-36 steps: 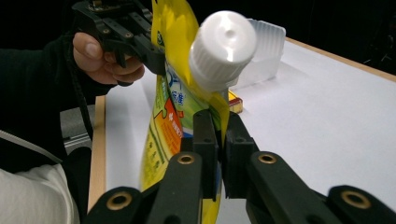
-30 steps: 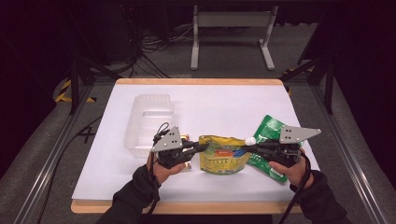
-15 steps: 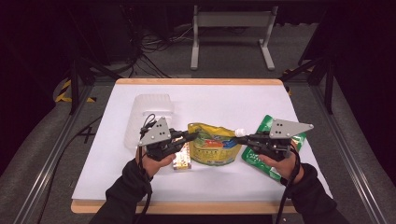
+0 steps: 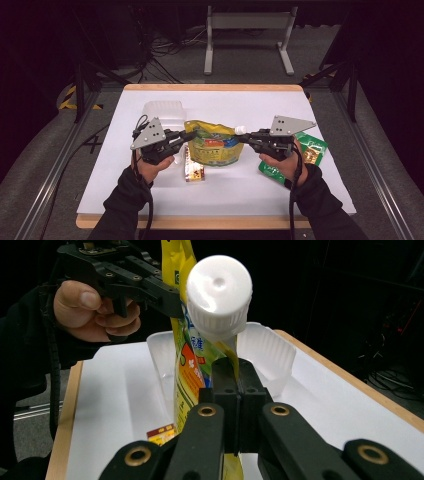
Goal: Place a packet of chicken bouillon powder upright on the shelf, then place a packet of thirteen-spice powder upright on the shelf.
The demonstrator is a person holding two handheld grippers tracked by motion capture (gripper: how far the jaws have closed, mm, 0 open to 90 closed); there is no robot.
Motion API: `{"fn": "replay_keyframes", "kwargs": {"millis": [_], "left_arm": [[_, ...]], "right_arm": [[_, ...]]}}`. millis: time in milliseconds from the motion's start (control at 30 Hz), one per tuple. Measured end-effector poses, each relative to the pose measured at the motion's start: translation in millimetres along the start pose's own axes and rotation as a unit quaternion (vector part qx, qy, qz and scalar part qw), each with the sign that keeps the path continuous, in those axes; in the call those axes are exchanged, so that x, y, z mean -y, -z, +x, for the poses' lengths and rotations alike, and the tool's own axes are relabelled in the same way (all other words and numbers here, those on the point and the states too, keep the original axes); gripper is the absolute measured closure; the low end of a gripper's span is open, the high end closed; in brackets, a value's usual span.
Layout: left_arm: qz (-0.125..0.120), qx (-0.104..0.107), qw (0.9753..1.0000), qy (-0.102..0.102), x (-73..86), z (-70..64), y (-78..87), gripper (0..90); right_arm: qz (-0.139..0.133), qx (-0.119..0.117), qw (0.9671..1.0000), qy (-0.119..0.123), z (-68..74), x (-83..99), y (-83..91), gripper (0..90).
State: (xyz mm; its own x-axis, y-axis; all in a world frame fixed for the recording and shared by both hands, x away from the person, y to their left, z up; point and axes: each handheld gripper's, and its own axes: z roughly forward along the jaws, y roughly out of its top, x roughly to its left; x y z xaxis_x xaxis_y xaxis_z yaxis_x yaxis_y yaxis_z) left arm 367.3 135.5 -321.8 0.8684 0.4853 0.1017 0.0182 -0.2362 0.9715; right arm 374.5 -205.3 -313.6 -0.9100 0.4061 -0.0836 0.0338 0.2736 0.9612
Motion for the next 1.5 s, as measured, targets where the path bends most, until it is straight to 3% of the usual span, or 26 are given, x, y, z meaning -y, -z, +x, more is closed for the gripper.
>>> {"fn": "replay_keyframes", "kwargs": {"millis": [233, 733, 1033, 1500], "left_arm": [[0.0, -0.025, 0.9996, -0.017, -11.1, 6.4, 21.4, 86.9], [-0.004, -0.058, 0.9983, 0.006, -0.5, 24.3, 44.9, 86.7], [-0.001, -0.085, 0.9963, 0.008, 2.9, 27.1, 62.6, 86.8], [-0.017, -0.123, 0.9921, 0.014, 8.3, 39.0, 79.6, 86.6]], "right_arm": [[-0.01, -0.007, 0.9999, 0.009, 0.4, -20.5, -16.0, 90.0], [-0.013, -0.014, 0.9998, 0.01, 0.8, -30.9, -55.5, 90.0], [-0.009, -0.024, 0.9996, 0.01, 2.5, -38.0, -75.9, 90.0], [-0.013, -0.026, 0.9995, 0.01, 9.6, -47.3, -103.2, 90.0]]}}
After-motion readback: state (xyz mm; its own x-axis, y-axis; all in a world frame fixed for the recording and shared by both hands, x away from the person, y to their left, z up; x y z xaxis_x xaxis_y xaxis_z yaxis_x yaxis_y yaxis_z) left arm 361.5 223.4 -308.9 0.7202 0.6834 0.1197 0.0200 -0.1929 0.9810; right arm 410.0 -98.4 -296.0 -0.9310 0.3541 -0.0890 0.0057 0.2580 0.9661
